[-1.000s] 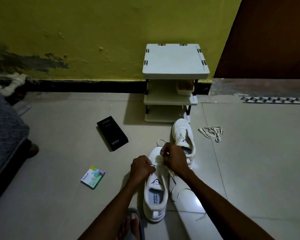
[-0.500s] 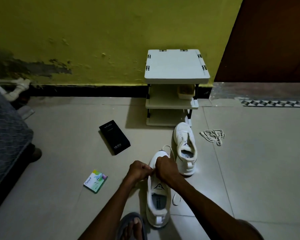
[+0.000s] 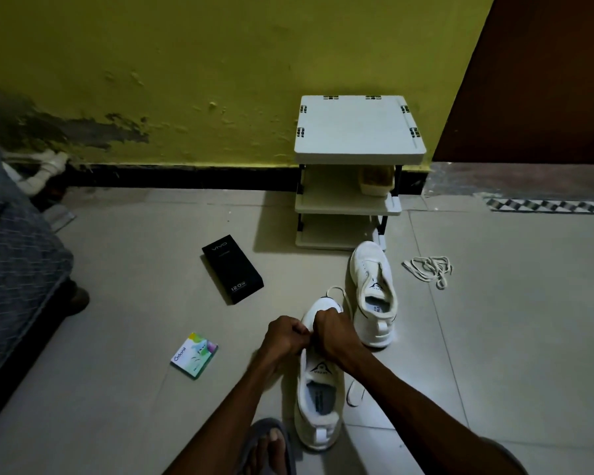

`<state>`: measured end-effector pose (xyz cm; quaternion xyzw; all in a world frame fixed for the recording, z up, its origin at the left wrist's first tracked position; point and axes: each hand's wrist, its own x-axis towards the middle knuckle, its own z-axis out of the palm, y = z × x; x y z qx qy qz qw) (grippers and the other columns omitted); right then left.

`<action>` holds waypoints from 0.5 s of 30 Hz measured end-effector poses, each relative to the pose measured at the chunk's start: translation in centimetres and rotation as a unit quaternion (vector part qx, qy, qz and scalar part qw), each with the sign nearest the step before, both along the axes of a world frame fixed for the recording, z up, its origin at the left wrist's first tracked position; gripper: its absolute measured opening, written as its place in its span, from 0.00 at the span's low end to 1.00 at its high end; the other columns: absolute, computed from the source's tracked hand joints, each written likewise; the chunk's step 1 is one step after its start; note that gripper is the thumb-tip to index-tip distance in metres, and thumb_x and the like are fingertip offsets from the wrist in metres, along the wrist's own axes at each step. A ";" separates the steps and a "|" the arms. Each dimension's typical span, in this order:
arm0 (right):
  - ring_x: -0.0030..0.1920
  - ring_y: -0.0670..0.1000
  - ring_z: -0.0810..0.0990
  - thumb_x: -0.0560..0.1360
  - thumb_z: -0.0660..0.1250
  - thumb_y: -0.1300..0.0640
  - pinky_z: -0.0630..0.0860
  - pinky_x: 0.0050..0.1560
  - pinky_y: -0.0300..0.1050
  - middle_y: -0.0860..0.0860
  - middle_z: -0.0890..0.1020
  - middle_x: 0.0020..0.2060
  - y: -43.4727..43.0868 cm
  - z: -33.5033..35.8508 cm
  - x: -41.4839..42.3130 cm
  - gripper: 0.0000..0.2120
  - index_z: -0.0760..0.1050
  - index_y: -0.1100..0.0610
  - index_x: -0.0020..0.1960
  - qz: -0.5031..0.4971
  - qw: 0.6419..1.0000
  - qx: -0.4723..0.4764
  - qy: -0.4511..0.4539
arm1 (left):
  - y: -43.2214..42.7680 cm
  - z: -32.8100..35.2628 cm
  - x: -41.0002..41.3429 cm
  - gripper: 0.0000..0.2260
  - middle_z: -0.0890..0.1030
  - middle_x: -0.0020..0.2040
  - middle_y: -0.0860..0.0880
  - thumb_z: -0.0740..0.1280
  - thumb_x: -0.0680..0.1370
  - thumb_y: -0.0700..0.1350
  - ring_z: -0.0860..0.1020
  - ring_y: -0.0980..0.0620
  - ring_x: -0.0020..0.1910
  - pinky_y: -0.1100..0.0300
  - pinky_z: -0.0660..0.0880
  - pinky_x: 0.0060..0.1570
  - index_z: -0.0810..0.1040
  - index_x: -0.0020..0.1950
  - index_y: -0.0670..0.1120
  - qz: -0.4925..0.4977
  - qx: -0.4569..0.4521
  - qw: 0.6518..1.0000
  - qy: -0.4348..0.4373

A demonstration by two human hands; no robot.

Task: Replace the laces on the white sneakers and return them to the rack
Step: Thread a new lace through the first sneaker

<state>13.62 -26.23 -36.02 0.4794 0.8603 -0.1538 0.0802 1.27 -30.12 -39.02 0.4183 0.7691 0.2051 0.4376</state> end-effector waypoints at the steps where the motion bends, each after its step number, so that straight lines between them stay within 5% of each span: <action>1: 0.53 0.58 0.79 0.76 0.61 0.63 0.61 0.44 0.41 0.58 0.78 0.42 0.0 0.0 0.1 0.19 0.58 0.54 0.30 0.003 1.000 -0.003 0.003 | 0.0 0.1 0.0 0.06 0.83 0.41 0.46 0.73 0.71 0.41 0.79 0.52 0.38 0.59 0.79 0.45 0.85 0.47 0.43 -0.006 -0.001 1.000 0.005; 6: 0.54 0.57 0.81 0.77 0.61 0.64 0.70 0.48 0.43 0.58 0.80 0.47 0.0 -0.9 -0.5 0.08 0.72 0.58 0.39 -0.015 1.000 -0.006 0.008 | 0.0 0.4 0.3 0.07 0.84 0.47 0.47 0.67 0.73 0.41 0.79 0.52 0.42 0.68 0.74 0.36 0.83 0.48 0.45 -0.026 0.006 0.999 0.026; 8: 0.53 0.57 0.81 0.77 0.60 0.65 0.74 0.51 0.44 0.58 0.82 0.49 -0.3 -1.0 -1.1 0.07 0.77 0.61 0.49 -0.022 1.000 0.001 0.003 | 0.0 0.7 0.5 0.11 0.84 0.49 0.46 0.66 0.70 0.44 0.80 0.49 0.46 0.63 0.77 0.42 0.83 0.49 0.45 -0.045 0.017 0.998 0.043; 11: 0.53 0.57 0.81 0.78 0.59 0.65 0.74 0.52 0.44 0.57 0.82 0.52 -0.3 -1.5 -1.2 0.08 0.76 0.57 0.50 -0.029 0.999 -0.001 0.025 | 0.0 0.7 0.5 0.13 0.84 0.50 0.47 0.66 0.70 0.44 0.80 0.50 0.47 0.63 0.76 0.45 0.84 0.51 0.45 -0.058 0.023 0.996 0.056; 15: 0.43 0.51 0.76 0.74 0.68 0.60 0.64 0.37 0.31 0.55 0.82 0.44 0.4 -1.8 0.6 0.05 0.81 0.61 0.46 -0.093 0.990 -0.041 0.100 | 0.1 0.0 -0.1 0.04 0.85 0.44 0.48 0.71 0.73 0.43 0.80 0.54 0.39 0.66 0.77 0.41 0.85 0.45 0.45 -0.033 0.036 0.998 0.036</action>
